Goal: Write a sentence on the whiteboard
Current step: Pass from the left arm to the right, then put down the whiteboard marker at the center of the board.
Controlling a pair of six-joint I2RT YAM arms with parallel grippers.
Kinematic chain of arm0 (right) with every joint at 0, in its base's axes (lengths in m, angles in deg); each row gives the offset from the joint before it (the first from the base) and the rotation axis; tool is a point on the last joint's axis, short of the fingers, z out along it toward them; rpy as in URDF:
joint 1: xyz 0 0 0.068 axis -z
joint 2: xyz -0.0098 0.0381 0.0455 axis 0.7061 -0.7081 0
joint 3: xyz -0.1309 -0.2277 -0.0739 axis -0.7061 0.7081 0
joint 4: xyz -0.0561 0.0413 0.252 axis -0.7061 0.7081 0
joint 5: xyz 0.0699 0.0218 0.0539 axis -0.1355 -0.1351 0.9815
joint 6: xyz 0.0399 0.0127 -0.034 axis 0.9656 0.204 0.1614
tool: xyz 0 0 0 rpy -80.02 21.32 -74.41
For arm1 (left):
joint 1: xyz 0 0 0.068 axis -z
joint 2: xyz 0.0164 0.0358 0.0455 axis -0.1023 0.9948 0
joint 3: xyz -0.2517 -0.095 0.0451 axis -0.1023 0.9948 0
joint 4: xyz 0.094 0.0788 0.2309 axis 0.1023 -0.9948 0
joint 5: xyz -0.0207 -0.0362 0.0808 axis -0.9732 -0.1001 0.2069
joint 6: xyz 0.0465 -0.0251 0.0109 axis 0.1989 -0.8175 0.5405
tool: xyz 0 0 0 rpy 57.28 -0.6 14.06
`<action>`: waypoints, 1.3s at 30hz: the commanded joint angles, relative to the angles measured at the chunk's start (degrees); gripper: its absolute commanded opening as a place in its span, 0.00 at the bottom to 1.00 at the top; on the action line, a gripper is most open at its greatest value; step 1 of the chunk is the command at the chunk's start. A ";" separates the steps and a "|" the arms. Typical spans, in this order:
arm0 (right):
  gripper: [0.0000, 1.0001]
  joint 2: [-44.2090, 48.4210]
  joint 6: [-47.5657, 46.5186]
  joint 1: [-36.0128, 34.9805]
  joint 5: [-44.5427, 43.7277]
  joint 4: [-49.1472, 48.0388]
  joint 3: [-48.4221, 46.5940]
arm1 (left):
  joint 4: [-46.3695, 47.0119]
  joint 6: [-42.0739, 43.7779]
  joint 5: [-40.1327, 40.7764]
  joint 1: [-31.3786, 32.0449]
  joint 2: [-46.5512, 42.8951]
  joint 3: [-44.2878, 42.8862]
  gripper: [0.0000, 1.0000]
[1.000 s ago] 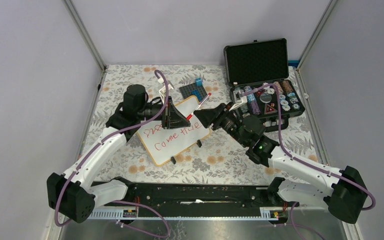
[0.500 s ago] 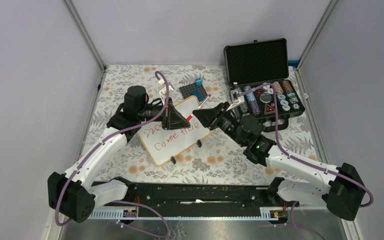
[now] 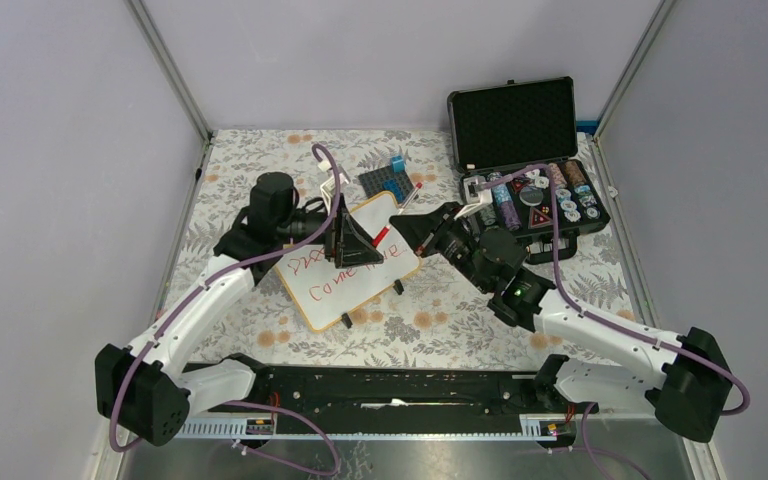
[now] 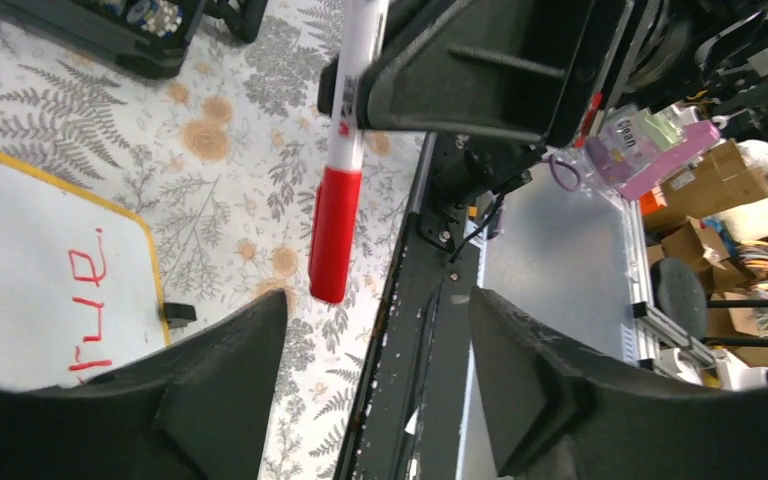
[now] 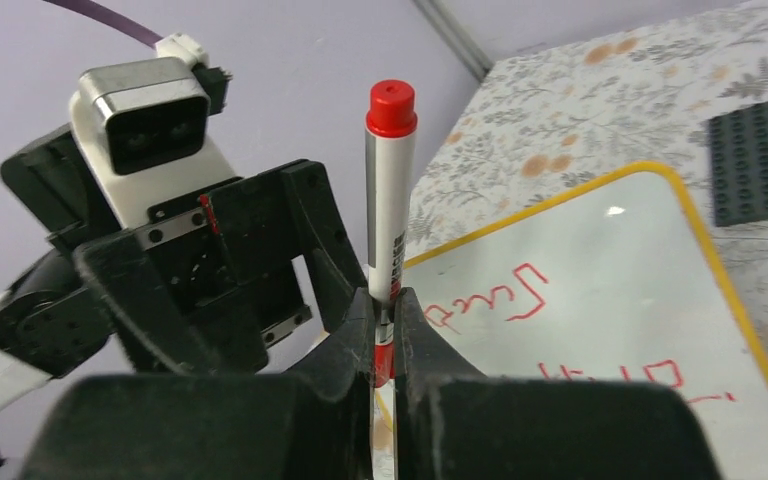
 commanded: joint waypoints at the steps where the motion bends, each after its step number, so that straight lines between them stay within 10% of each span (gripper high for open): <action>1: 0.00 2.63 -5.08 0.02 -8.74 8.48 -4.87 | -4.66 4.06 1.54 -0.21 -0.45 -3.71 0.78; 4: 0.00 1.21 -10.06 0.45 -13.80 19.90 -10.50 | -9.92 7.50 3.92 -1.36 0.34 -7.11 0.98; 19: 0.00 -11.14 -17.67 3.19 -26.40 57.24 -22.84 | -26.66 14.78 14.82 -7.23 4.44 -19.46 0.99; 39: 0.00 -16.26 -6.71 6.34 -9.02 54.24 -6.21 | -26.64 14.74 15.74 -7.74 -0.19 -17.74 0.99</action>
